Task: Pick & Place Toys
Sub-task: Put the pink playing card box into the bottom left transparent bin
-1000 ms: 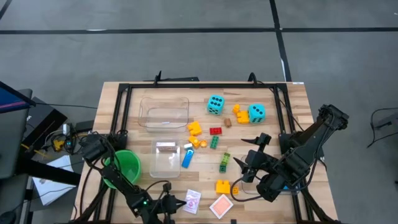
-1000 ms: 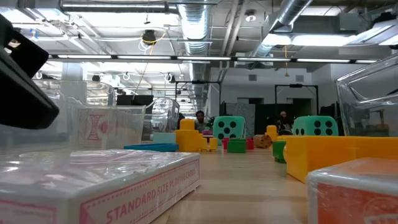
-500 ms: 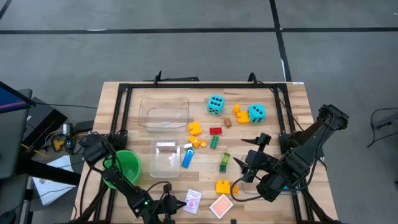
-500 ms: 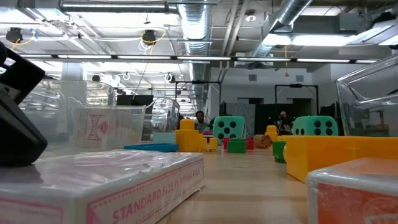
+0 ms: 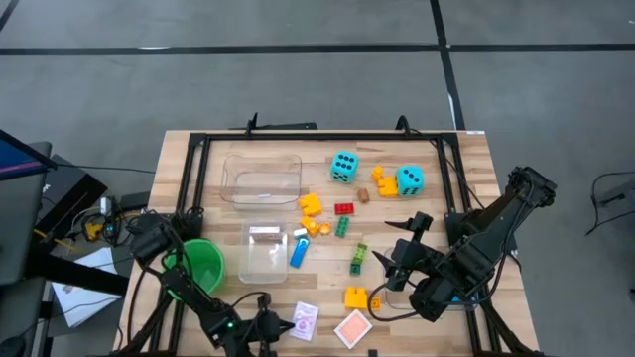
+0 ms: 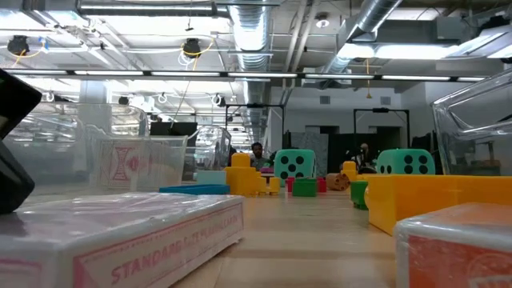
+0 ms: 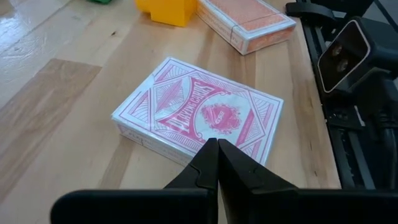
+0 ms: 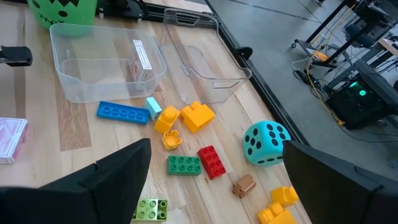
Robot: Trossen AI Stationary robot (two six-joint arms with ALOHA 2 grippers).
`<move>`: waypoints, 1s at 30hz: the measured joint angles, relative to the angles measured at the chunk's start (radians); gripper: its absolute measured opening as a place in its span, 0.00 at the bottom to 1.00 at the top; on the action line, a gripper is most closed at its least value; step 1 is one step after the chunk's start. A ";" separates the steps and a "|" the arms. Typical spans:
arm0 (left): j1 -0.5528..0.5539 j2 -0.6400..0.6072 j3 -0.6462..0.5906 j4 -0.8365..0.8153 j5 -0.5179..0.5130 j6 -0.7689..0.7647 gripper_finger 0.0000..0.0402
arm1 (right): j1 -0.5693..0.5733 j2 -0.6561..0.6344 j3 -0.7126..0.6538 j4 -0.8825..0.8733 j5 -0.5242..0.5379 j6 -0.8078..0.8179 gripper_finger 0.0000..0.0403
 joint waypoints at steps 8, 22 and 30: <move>-0.008 -0.001 0.001 -0.032 0.007 -0.048 0.00 | 0.000 0.000 0.000 0.000 0.000 0.000 0.88; -0.020 -0.001 0.000 -0.046 0.012 -0.051 0.00 | 0.000 0.000 0.000 0.000 0.000 0.000 0.88; -0.021 0.000 0.000 -0.049 0.013 -0.070 0.00 | 0.000 0.000 0.000 0.001 0.000 0.000 0.88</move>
